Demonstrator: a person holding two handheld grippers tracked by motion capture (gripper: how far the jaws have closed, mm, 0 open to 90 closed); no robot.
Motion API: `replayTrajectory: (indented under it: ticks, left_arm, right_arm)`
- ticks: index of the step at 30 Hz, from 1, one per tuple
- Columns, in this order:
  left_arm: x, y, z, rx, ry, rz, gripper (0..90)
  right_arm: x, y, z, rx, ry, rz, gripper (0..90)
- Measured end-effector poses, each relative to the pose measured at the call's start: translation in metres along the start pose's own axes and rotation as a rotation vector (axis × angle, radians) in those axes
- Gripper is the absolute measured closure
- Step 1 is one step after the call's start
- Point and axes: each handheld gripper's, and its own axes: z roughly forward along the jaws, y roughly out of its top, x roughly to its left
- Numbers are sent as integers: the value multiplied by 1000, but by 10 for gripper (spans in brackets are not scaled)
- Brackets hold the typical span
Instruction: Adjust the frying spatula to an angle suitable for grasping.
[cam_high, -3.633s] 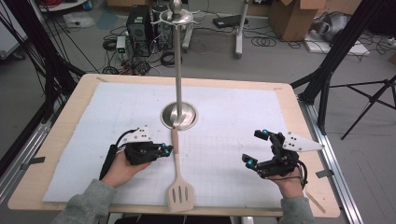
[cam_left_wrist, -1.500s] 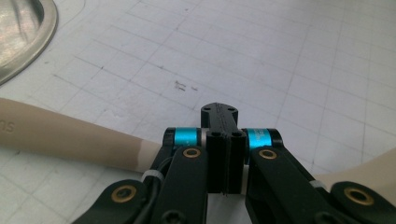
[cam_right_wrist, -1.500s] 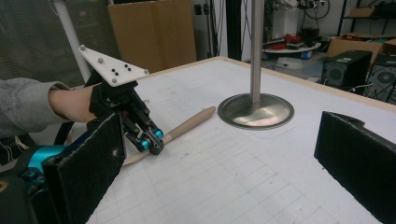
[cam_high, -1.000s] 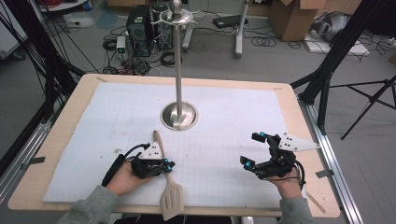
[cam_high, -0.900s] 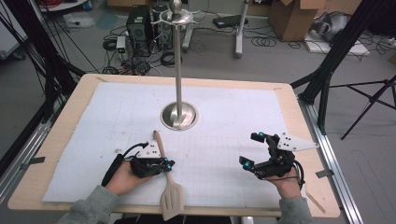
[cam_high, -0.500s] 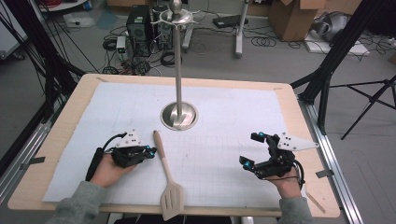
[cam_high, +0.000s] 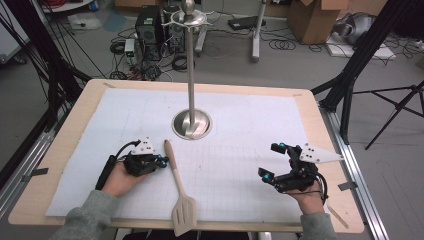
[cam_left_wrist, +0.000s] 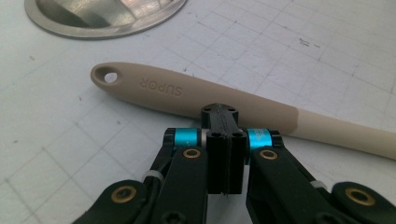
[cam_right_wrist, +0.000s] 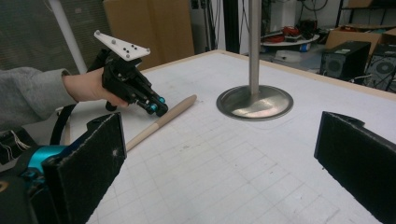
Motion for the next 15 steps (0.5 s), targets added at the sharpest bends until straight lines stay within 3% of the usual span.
replayTrajectory:
  ticks: [6,15]
  left_arm:
    - [-2,7,7,-46,-5,47,898]
    - [-4,12,13,-46,8,46,898]
  right_arm:
    - [0,-1,0,1,-14,4,11]
    - [-1,-2,-5,-18,-23,29,11]
